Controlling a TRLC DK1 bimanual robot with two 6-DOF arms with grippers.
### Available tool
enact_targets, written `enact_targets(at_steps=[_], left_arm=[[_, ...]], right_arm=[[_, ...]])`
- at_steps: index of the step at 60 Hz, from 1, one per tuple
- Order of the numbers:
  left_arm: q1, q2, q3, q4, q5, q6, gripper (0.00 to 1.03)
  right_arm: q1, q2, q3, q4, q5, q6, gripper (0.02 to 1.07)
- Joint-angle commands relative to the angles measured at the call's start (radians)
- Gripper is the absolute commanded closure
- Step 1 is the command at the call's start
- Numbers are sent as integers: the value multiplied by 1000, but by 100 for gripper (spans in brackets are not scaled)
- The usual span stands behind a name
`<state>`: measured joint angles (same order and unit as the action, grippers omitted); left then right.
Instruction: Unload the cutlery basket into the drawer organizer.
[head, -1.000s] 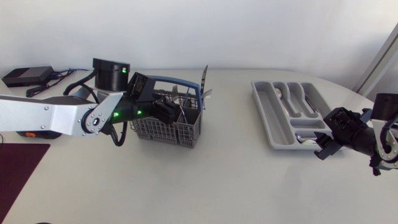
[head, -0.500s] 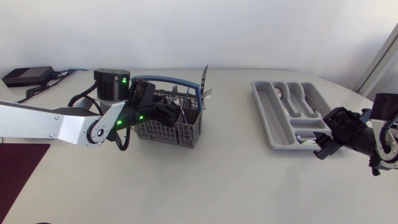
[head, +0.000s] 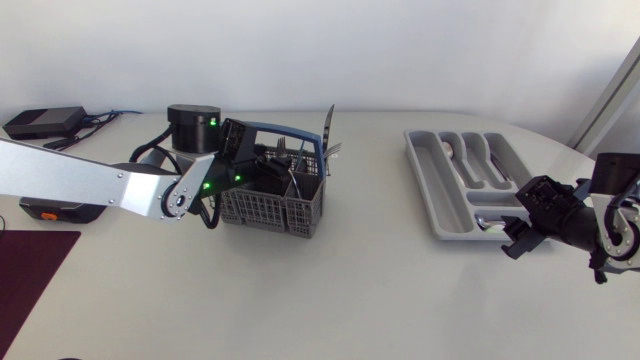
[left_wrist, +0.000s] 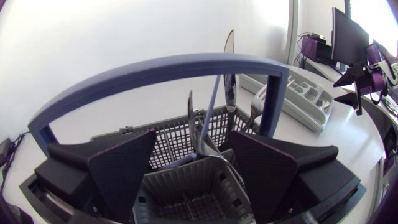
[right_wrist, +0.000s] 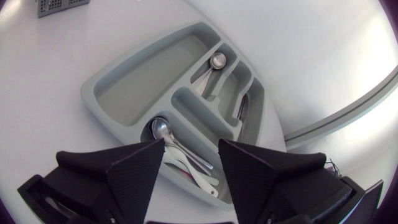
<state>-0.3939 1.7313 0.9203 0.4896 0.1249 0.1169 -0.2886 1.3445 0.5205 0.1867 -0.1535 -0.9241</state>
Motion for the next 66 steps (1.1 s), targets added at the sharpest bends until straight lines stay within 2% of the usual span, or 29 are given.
enact_targets(at_steps=[1, 13, 22, 38, 66], left_arm=[[7, 36, 29, 24, -7, -29, 27], [9, 57, 49, 46, -5, -42, 46], [10, 68, 55, 64, -5, -48, 70], [10, 71, 54, 79, -5, -52, 100], [10, 33, -1, 107, -5, -43, 100]], right_arm=[[8, 27, 27, 10, 0, -9, 43], [6, 48, 29, 23, 0, -15, 43], [6, 53, 27, 25, 0, -19, 43], [6, 56, 27, 25, 0, -24, 43], [6, 61, 13, 37, 0, -36, 43]])
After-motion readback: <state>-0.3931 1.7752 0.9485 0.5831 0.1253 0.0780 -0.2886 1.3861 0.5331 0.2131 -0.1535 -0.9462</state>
